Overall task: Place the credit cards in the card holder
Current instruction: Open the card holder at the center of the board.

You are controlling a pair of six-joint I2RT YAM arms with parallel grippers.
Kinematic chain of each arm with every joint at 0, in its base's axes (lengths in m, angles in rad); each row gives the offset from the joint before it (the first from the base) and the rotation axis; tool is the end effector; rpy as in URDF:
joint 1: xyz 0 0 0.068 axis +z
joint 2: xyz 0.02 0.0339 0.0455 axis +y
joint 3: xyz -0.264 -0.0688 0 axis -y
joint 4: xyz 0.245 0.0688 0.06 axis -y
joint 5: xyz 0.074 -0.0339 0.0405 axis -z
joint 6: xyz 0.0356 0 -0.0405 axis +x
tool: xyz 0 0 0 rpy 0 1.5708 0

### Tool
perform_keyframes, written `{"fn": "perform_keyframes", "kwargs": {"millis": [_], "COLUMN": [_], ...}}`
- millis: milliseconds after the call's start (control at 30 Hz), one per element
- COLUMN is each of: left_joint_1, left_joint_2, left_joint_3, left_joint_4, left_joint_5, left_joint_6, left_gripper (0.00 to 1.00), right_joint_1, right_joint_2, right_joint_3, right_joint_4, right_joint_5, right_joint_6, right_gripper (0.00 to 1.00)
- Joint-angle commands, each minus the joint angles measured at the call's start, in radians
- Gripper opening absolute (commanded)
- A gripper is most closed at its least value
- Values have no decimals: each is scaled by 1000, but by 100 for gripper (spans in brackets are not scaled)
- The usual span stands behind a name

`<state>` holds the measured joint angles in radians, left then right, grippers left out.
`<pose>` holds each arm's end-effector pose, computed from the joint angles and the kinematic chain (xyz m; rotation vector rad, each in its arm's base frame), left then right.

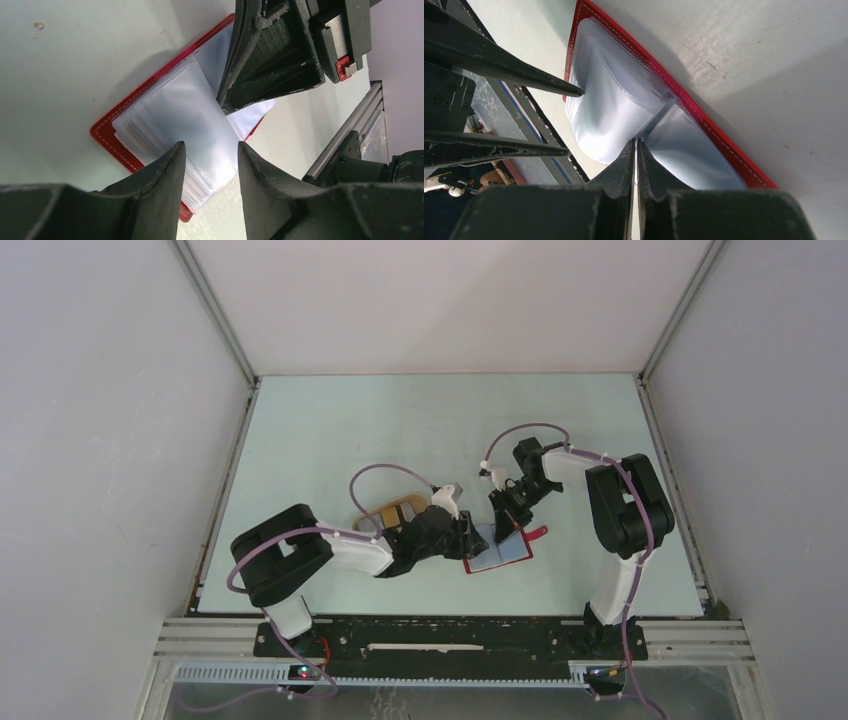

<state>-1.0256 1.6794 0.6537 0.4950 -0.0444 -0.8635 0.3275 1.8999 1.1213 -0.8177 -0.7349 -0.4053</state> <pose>0.1680 -0.2740 0.1421 0.1567 2.2900 -1.0350 0.2947 0.1253 0.1336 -1.0355 2.7386 1.1276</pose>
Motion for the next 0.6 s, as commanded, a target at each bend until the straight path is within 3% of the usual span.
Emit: {"fn": "perform_keyframes", "kwargs": {"millis": [0, 333, 567], "left_joint_1": [-7, -5, 4], "left_joint_2": [40, 104, 116], "left_joint_3": [46, 64, 72], "left_joint_4": [39, 142, 181], "left_joint_5": [34, 96, 102], "left_joint_6": [6, -29, -22], "left_gripper": [48, 48, 48], "right_joint_1": [3, -12, -91], "right_joint_2": [13, -14, -135], "right_joint_3": [26, 35, 38], "right_joint_4": [3, -12, -35], "right_joint_5": [-1, -5, -26], "right_joint_6": [3, -10, -45], "right_gripper": [11, 12, 19]}}
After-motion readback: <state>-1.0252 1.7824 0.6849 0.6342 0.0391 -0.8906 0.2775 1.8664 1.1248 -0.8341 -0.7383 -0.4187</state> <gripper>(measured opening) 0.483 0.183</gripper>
